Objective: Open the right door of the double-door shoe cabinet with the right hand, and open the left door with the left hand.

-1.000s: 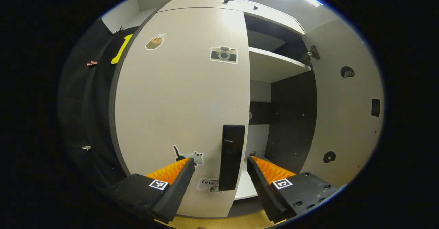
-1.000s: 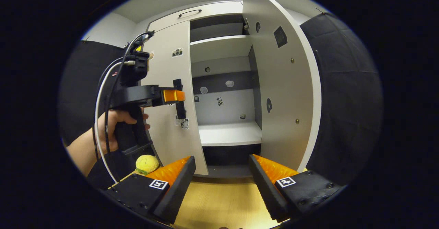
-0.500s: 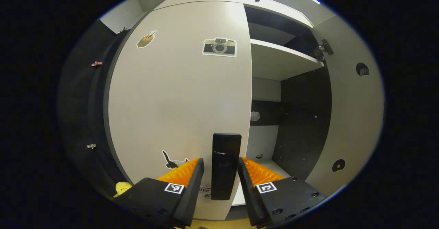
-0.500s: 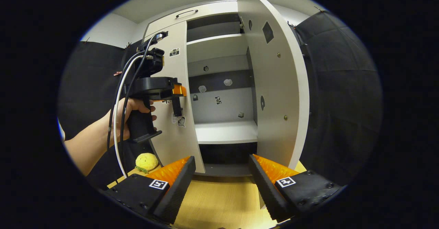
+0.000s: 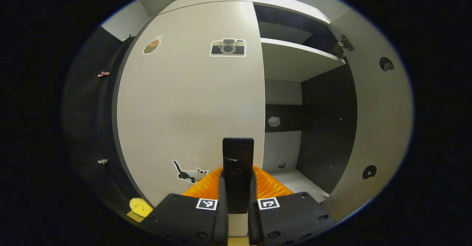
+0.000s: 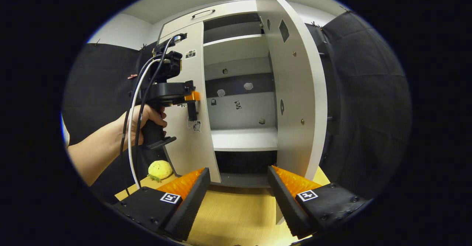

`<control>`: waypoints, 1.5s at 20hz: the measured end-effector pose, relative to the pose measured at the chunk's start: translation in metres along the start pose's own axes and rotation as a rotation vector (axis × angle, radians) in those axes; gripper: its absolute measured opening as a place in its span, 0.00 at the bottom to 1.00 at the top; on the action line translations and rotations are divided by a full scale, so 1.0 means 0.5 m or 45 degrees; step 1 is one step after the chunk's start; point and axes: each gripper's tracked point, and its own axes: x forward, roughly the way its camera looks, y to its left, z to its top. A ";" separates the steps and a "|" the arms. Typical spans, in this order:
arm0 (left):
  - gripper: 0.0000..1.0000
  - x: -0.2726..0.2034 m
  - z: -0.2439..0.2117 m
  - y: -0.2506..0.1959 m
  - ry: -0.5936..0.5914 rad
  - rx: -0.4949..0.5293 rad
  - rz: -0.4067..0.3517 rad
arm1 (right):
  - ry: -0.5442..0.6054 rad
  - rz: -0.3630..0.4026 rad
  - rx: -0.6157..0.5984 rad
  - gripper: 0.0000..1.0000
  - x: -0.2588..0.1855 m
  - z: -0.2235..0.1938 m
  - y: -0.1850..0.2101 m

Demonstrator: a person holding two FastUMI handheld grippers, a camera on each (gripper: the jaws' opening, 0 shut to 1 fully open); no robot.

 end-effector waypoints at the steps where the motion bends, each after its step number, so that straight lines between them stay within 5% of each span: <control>1: 0.22 0.002 0.000 -0.001 0.002 -0.001 -0.001 | 0.007 0.016 0.011 0.98 0.000 -0.003 0.000; 7: 0.14 -0.022 -0.002 0.003 0.025 -0.045 -0.016 | 0.031 0.051 0.021 0.98 -0.010 -0.011 0.011; 22: 0.13 -0.226 -0.008 0.079 -0.018 -0.065 -0.235 | -0.058 -0.222 -0.030 0.98 -0.127 0.004 0.092; 30: 0.13 -0.331 -0.014 0.185 -0.075 -0.073 -0.211 | -0.112 -0.277 -0.047 0.98 -0.151 0.019 0.130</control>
